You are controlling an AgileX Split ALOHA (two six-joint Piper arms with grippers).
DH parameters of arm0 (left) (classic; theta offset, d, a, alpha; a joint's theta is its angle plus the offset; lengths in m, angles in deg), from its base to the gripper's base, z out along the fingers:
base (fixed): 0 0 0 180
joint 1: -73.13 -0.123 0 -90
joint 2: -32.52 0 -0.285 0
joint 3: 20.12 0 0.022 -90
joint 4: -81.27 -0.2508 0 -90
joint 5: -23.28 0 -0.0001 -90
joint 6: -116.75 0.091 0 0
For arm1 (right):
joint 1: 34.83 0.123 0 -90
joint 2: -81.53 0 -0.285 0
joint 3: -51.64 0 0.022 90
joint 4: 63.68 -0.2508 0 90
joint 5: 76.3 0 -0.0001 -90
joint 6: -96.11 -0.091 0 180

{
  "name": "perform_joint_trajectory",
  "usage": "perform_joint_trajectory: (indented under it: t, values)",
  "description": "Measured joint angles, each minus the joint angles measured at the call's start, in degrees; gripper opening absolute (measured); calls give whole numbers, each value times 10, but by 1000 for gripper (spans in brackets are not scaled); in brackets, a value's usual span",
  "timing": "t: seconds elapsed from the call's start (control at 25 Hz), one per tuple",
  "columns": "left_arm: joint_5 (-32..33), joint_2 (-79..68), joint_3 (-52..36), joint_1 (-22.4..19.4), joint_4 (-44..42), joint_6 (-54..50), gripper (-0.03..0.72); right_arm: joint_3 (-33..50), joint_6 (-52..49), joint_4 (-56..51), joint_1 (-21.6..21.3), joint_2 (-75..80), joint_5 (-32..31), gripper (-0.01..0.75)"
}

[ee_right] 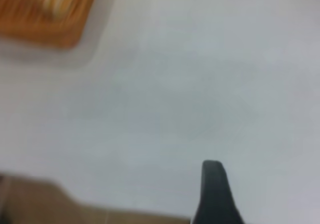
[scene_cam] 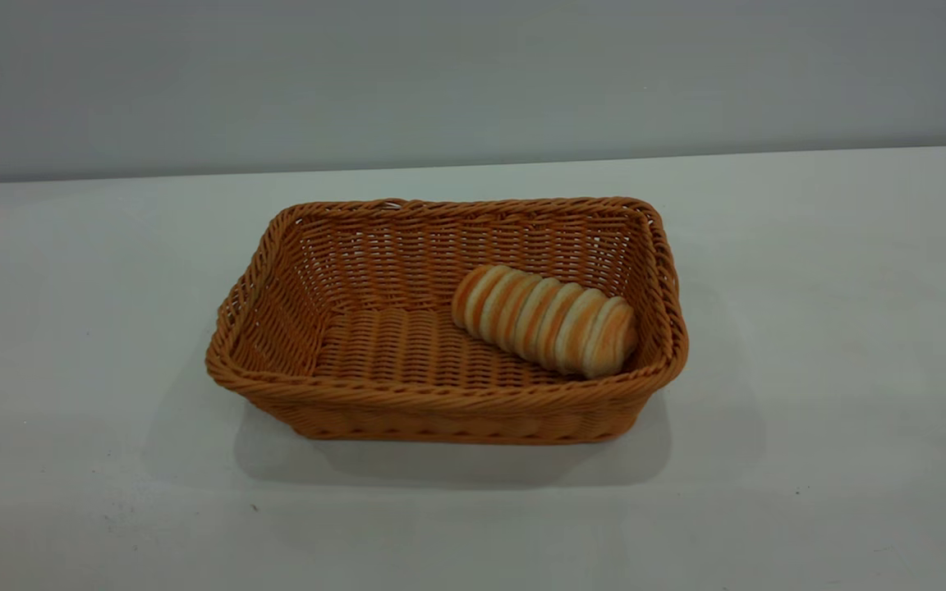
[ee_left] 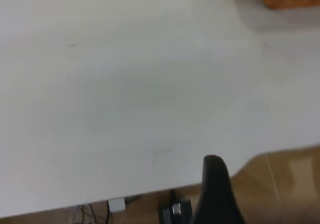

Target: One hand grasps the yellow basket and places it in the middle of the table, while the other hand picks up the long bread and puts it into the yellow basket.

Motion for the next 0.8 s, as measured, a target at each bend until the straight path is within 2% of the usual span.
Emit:
perform_joint_trajectory:
  t: [0.16,0.8]
  values:
    - [1,64,0,-11,0,0,575,0,0,0,-21,-50,-6,553]
    - [6,90,0,3,0,0,575,0,-2,0,-22,-50,-8,552]
